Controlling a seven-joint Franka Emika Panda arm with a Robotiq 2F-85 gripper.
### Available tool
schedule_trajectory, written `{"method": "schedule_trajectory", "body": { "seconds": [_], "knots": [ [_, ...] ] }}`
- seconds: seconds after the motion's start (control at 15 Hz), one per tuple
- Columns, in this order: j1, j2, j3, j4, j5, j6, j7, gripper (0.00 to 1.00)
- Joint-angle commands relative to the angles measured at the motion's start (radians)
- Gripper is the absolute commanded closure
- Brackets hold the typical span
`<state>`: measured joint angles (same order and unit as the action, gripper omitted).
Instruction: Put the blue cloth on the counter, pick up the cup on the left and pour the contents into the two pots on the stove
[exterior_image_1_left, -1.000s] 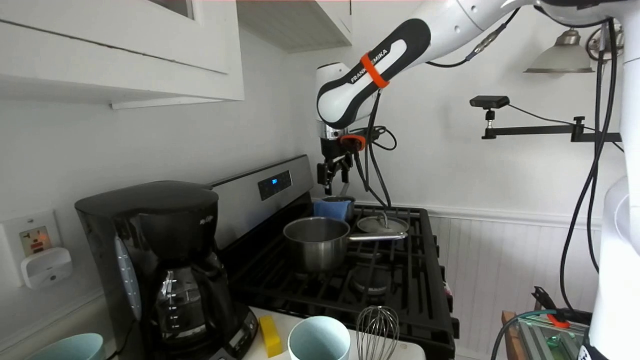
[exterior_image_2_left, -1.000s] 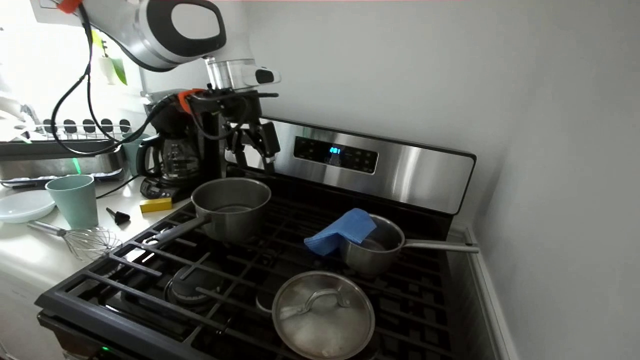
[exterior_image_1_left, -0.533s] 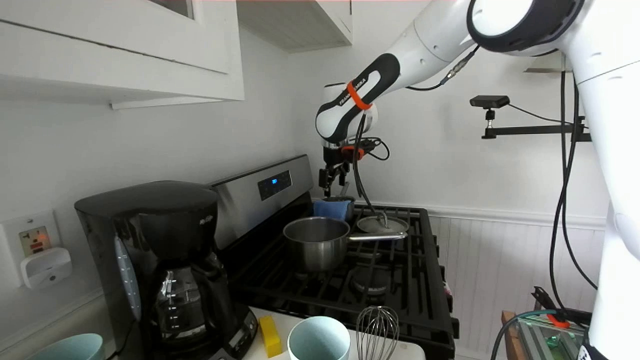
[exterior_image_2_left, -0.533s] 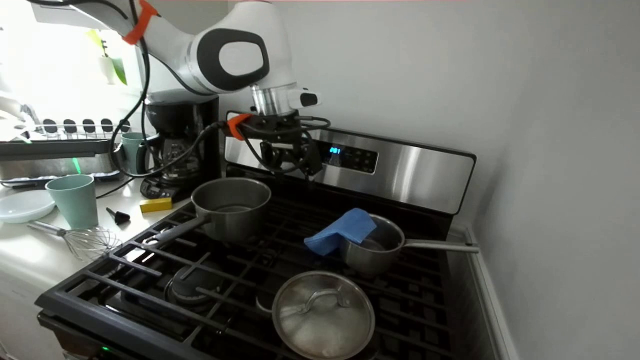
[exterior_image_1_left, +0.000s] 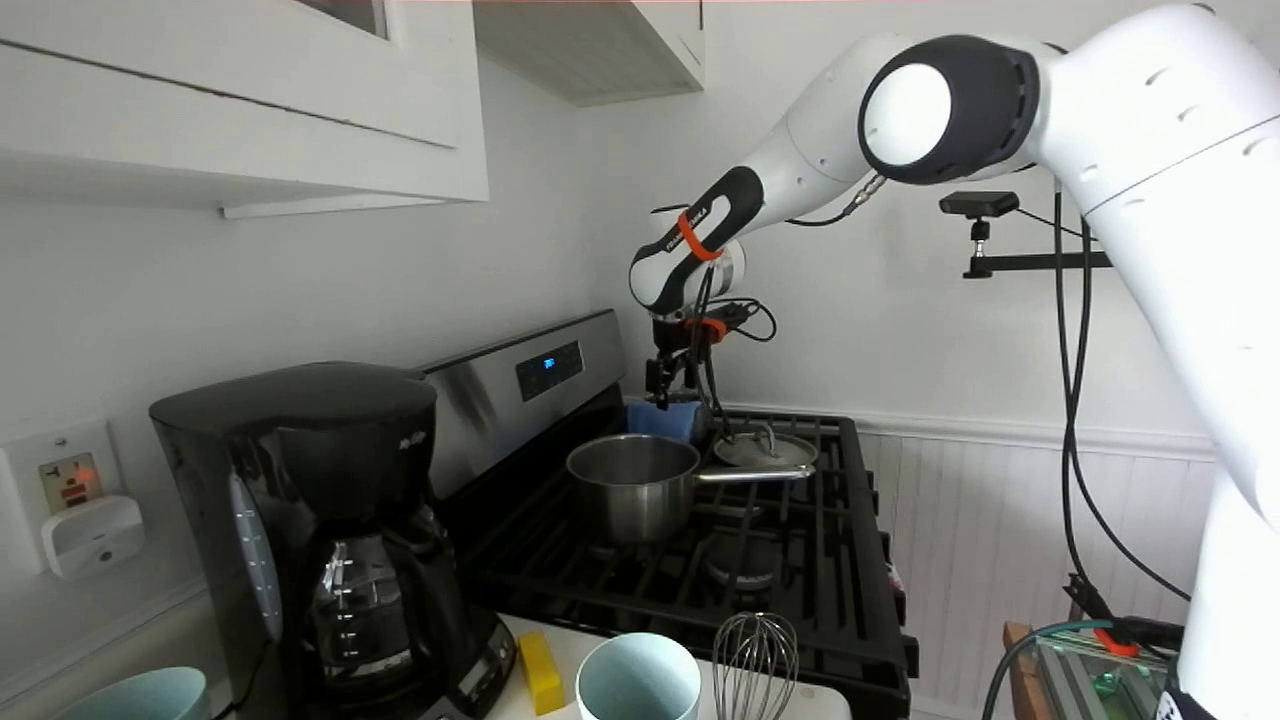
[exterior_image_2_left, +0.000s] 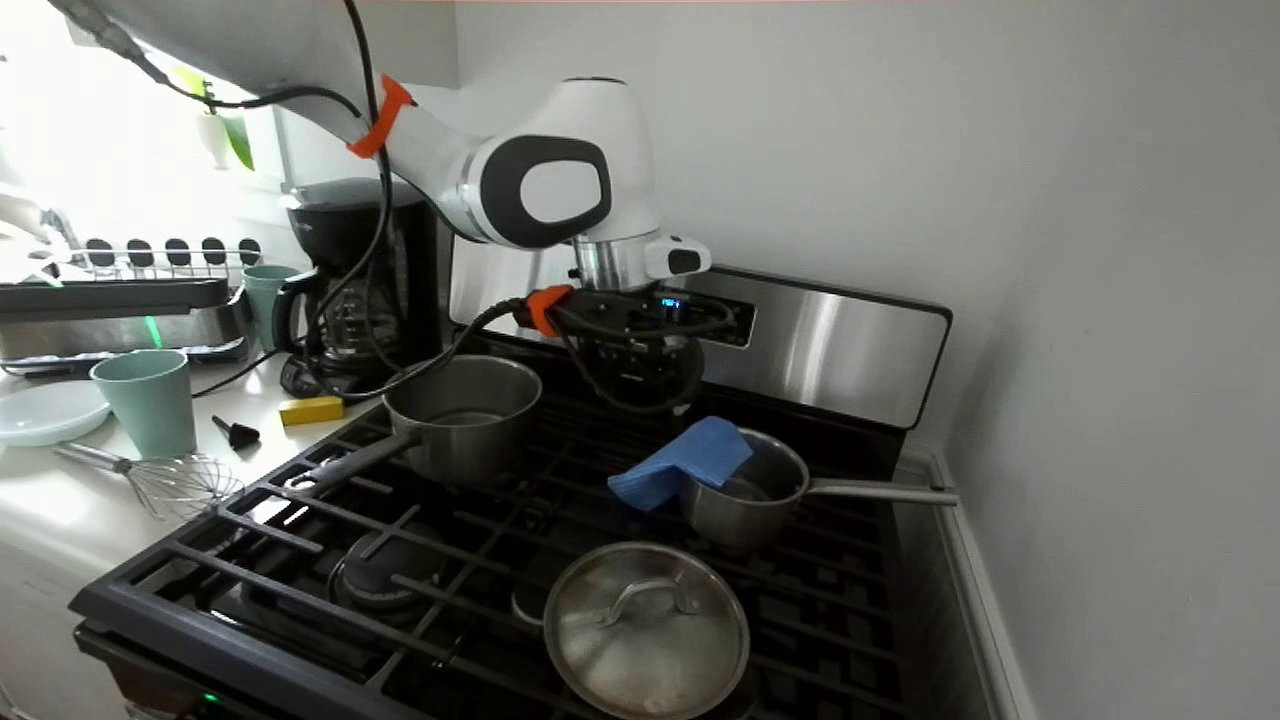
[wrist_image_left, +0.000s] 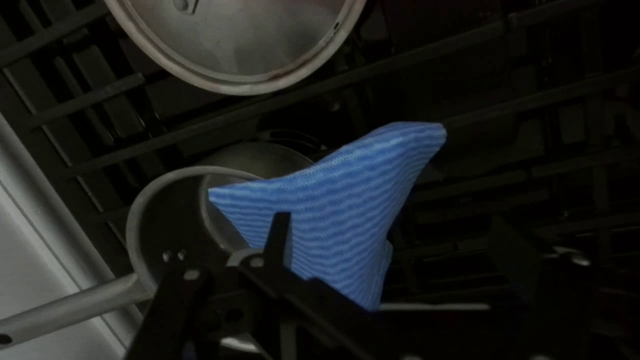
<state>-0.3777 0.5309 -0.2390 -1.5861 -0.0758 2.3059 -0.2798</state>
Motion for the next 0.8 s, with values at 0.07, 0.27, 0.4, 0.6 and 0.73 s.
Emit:
{"method": "schedule_trajectory", "body": {
  "seconds": [0.07, 0.27, 0.4, 0.6, 0.73],
  "knots": [
    [0.008, 0.104, -0.036, 0.140, -0.012, -0.111, 0.192, 0.00],
    [0.008, 0.137, -0.044, 0.183, 0.006, -0.182, 0.309, 0.00],
    [0.005, 0.155, -0.044, 0.205, 0.016, -0.221, 0.378, 0.00],
    [-0.003, 0.189, -0.042, 0.239, 0.031, -0.245, 0.450, 0.05],
    [-0.003, 0.204, -0.041, 0.247, 0.031, -0.231, 0.475, 0.26]
  ]
}}
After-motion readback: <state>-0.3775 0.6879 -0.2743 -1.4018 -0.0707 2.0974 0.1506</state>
